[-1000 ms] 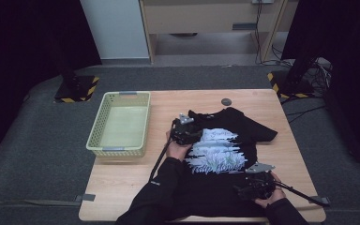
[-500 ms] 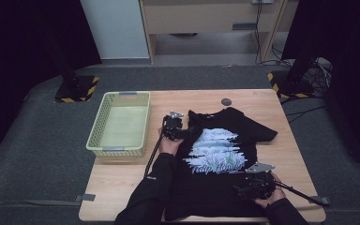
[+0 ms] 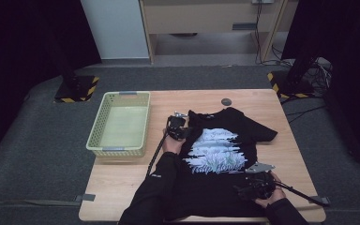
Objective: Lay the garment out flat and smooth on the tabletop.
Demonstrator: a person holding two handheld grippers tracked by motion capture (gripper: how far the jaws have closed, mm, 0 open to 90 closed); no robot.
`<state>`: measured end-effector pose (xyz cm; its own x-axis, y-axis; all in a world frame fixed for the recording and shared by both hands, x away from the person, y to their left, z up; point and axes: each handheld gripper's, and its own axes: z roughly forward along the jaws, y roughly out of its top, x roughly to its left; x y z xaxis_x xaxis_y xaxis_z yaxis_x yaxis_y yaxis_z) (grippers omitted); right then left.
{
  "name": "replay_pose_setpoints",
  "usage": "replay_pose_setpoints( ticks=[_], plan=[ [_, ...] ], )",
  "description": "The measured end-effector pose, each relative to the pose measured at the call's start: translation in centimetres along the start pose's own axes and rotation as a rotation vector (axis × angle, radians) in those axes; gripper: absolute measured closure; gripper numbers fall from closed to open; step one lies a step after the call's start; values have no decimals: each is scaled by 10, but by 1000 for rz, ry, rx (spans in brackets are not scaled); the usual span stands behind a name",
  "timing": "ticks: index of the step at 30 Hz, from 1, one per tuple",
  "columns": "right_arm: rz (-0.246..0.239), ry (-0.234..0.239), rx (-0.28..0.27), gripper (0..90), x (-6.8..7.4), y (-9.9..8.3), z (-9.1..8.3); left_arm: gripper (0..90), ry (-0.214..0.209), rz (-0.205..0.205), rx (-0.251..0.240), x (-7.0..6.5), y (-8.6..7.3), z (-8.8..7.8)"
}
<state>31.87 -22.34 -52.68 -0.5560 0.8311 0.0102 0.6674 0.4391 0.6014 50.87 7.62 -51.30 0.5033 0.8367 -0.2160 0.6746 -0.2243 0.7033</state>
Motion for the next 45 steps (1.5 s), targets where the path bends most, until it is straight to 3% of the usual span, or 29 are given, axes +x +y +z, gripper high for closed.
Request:
replay_pose_setpoints(
  ticks=[6, 10, 14, 19, 23, 27, 30, 32, 36, 40, 45],
  plan=[
    [-1, 0, 0, 21, 0, 0, 0, 890, 15, 18, -24, -1, 4, -10],
    [0, -1, 0, 21, 0, 0, 0, 892, 52, 37, -50, 0, 10, -26],
    [0, -1, 0, 21, 0, 0, 0, 892, 133, 63, -69, 9, 18, -49],
    [2, -2, 0, 21, 0, 0, 0, 892, 294, 89, -72, 25, 27, -78],
    [2, -2, 0, 22, 0, 0, 0, 892, 432, 69, -37, 44, 26, -91],
    [2, -2, 1, 22, 0, 0, 0, 888, 476, 11, -14, 60, 22, -97],
    [2, -2, 1, 21, 0, 0, 0, 846, 472, -23, -41, 65, 20, -101],
    [2, -2, 1, 21, 0, 0, 0, 673, 459, -32, -84, 64, 21, -103],
    [1, -2, 1, 21, 0, 0, 0, 568, 375, -11, -139, 57, 22, -101],
    [1, -2, 1, 21, 0, 0, 0, 481, 318, 21, -104, 43, 17, -81],
    [1, -1, 1, 21, 0, 0, 0, 480, 275, 38, -20, 32, 3, -48]
  ],
)
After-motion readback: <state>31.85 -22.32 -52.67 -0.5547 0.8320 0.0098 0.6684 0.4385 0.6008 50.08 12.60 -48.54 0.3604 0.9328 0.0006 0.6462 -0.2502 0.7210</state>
